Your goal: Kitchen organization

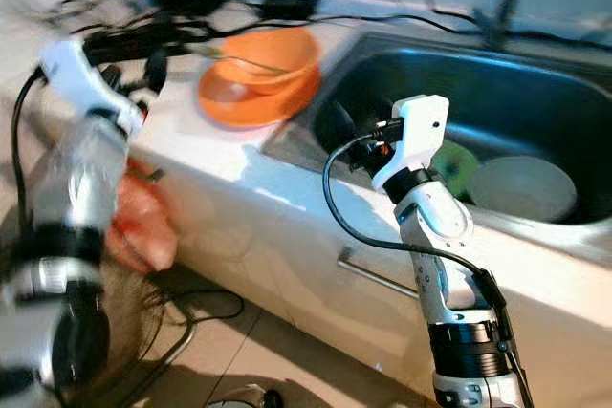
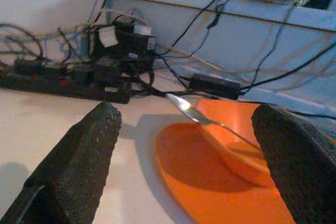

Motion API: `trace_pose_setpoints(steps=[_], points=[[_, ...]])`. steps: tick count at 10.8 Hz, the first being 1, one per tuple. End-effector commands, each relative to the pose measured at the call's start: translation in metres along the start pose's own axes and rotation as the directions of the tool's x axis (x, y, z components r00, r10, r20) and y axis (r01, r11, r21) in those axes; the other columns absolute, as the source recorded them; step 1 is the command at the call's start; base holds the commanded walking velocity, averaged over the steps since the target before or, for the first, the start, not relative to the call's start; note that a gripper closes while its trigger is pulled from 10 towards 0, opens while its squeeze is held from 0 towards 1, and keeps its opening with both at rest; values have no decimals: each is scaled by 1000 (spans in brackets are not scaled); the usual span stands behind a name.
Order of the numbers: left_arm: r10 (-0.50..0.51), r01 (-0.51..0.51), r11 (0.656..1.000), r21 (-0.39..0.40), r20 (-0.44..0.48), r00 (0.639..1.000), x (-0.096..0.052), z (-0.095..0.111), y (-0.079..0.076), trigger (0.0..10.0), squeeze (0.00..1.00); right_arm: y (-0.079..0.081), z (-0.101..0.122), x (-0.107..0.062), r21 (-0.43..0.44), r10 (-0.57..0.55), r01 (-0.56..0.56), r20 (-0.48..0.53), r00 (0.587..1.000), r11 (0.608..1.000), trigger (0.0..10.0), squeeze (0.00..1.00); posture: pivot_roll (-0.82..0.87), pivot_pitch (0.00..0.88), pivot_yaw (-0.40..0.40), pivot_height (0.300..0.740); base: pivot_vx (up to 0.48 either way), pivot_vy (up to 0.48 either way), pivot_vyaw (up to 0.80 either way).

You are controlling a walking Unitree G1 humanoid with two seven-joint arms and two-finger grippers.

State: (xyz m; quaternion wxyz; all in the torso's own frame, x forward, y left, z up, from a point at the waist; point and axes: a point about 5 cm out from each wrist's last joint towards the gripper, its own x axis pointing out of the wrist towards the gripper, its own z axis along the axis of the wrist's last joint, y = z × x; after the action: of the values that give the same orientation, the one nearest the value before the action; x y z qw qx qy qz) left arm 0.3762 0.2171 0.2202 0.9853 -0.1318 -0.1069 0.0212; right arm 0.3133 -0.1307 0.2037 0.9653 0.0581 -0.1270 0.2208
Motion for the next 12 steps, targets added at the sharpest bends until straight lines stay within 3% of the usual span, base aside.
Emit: trace_pose_setpoints(steps=[1, 2, 4, 5, 11, 12], points=[[18, -20, 999, 32, 52, 998, -5, 7, -1, 10000, 0, 4, 5, -1, -1, 13, -13, 13, 1000, 1000, 10000, 0, 64, 59, 140, 740, 0, 0, -800], [27, -29, 999, 27, 59, 998, -8, 7, -2, 10000, 0, 3, 6, -1, -1, 11, -11, 13, 1000, 1000, 10000, 0, 64, 60, 140, 740, 0, 0, -800], [26, -44, 993, 105, 162, 986, -16, 28, -9, 10000, 0, 2, 7, -1, -3, 9, -9, 10, 1000, 1000, 10000, 0, 64, 59, 136, 740, 0, 0, -691], [34, -53, 993, 102, 179, 983, -17, 33, -10, 10000, 0, 2, 8, 0, -12, 13, -12, 12, 1000, 1000, 10000, 0, 64, 55, 135, 740, 0, 255, 0], [55, -66, 995, 81, 133, 990, -13, 33, -10, 10000, 0, -2, 12, 5, -36, -4, 4, 21, 1000, 999, 10000, 0, 61, 34, 131, 740, 0, 421, 0], [40, -50, 994, 94, 113, 993, -12, 30, -11, 10000, 0, -3, 12, 5, -38, -9, 10, 23, 1000, 999, 10000, 0, 61, 34, 132, 740, 0, 0, 0]])
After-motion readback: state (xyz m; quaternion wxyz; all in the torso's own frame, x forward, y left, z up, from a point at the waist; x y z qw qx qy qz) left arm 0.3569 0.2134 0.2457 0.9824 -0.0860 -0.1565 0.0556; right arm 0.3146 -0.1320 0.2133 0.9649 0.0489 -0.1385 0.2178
